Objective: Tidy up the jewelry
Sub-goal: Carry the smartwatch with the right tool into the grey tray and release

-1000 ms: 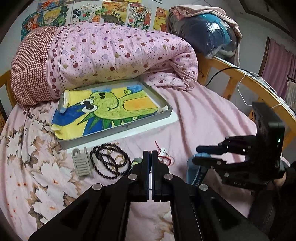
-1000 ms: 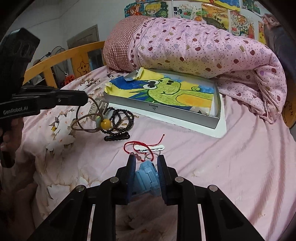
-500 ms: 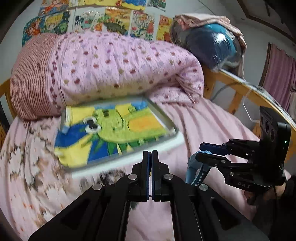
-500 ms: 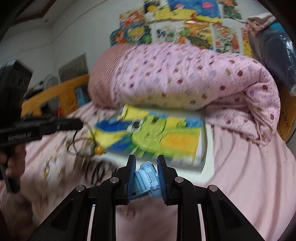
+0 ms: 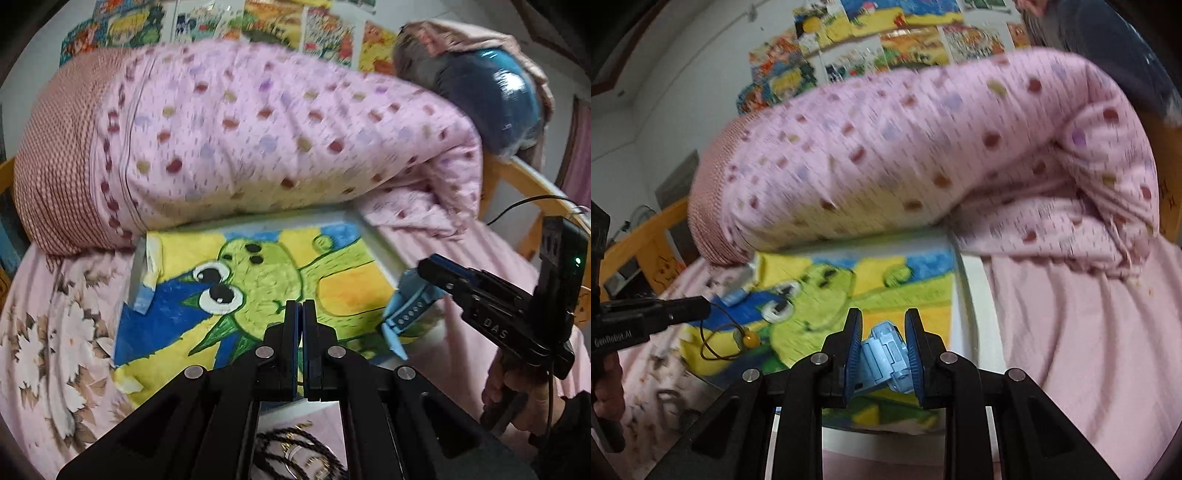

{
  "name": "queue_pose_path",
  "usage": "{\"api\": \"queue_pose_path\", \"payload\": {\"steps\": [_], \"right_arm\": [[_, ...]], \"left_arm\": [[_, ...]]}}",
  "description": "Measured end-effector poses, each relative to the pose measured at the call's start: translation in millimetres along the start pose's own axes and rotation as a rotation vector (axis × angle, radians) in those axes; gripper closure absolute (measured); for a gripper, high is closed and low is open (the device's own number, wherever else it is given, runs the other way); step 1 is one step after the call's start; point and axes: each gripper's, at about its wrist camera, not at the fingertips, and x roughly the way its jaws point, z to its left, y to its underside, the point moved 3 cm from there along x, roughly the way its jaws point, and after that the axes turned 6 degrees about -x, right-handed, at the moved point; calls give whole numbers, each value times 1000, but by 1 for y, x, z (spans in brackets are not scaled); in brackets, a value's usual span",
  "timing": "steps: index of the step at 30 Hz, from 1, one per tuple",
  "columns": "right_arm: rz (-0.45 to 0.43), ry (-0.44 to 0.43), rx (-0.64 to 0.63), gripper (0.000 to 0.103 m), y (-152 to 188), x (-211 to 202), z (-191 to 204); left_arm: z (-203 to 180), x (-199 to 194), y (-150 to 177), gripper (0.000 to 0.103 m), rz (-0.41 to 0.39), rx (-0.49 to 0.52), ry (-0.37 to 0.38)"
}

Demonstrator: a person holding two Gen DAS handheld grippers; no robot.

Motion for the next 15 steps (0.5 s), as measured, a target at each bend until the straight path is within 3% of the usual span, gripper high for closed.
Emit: {"api": "queue_pose_path", "payload": {"steps": [7, 8, 11, 12, 14, 15], "right_arm": [[56, 9, 2, 78, 9, 13, -6], [58, 8, -6, 72, 9, 13, -4], [52, 18, -21, 39, 6, 9, -1], [41, 19, -20, 35, 5, 5, 0], [35, 24, -19, 32, 2, 1, 1], [31, 26, -19, 29, 1, -3, 1]], "left_arm": [[18, 38, 17, 103, 93, -74, -3], [17, 40, 19, 103, 103, -74, 0], [20, 43, 22, 103, 122, -95, 13], [21, 42, 23, 102, 127, -109, 20], [24, 39, 23, 93, 128, -132, 32], [25, 36, 23, 75, 126, -144, 30]]}}
